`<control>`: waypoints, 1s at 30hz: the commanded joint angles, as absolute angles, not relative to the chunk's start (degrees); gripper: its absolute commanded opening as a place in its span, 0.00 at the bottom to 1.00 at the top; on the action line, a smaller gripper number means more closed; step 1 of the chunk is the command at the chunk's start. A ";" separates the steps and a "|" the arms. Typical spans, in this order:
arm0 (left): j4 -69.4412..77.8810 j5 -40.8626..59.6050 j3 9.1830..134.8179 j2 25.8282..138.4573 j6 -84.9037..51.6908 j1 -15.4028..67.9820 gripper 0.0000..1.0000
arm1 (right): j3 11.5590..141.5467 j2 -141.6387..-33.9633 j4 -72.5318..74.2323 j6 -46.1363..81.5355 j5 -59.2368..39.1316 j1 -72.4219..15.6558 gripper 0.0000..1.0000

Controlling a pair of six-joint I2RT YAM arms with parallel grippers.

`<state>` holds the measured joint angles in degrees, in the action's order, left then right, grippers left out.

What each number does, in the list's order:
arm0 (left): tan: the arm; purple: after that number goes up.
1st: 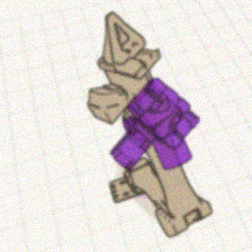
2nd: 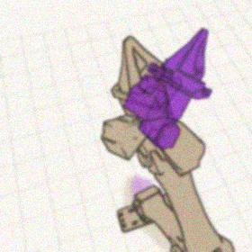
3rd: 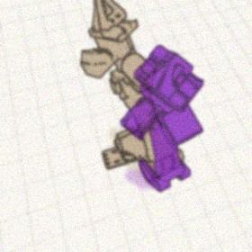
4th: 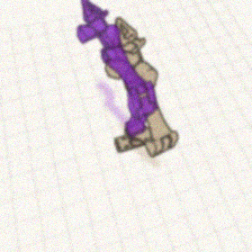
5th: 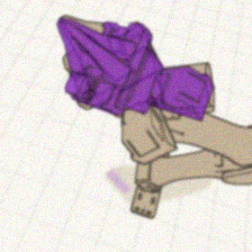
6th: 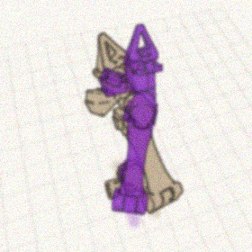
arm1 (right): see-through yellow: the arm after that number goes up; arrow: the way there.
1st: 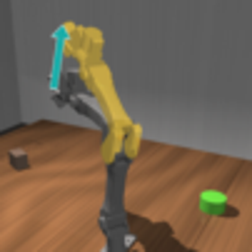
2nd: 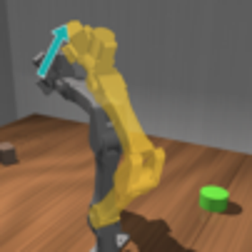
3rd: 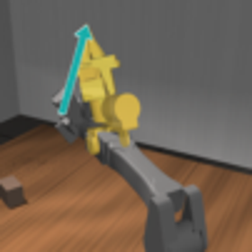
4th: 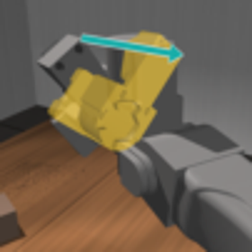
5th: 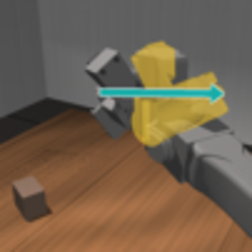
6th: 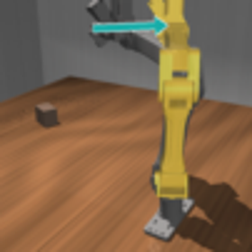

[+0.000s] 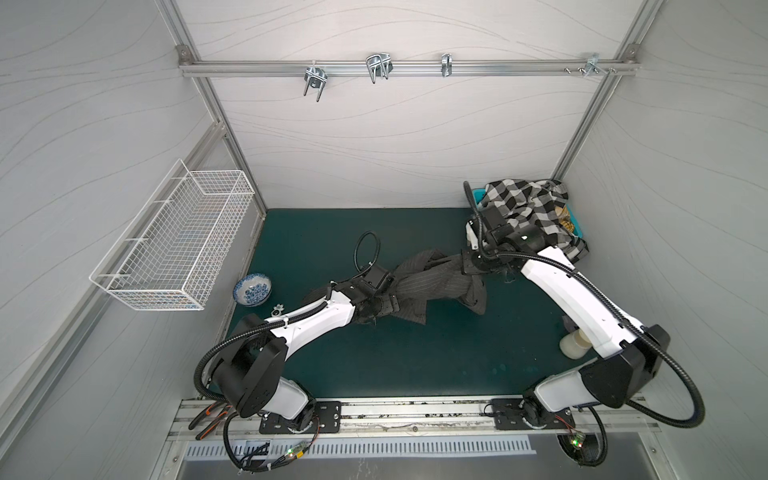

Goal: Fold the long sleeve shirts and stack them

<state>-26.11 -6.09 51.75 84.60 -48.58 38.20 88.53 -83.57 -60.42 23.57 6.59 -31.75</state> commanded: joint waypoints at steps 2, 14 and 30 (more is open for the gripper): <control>-27.09 -12.94 56.14 86.32 -45.66 40.30 0.91 | 91.78 -82.18 -62.87 24.62 -3.00 -31.44 0.00; -36.82 -31.75 64.25 91.91 -44.01 40.03 0.84 | 102.16 -83.40 -64.47 24.19 -5.36 -27.26 0.00; -34.33 -26.64 56.56 97.07 -48.37 38.18 0.85 | 101.61 -87.00 -60.15 25.13 -14.00 -18.54 0.00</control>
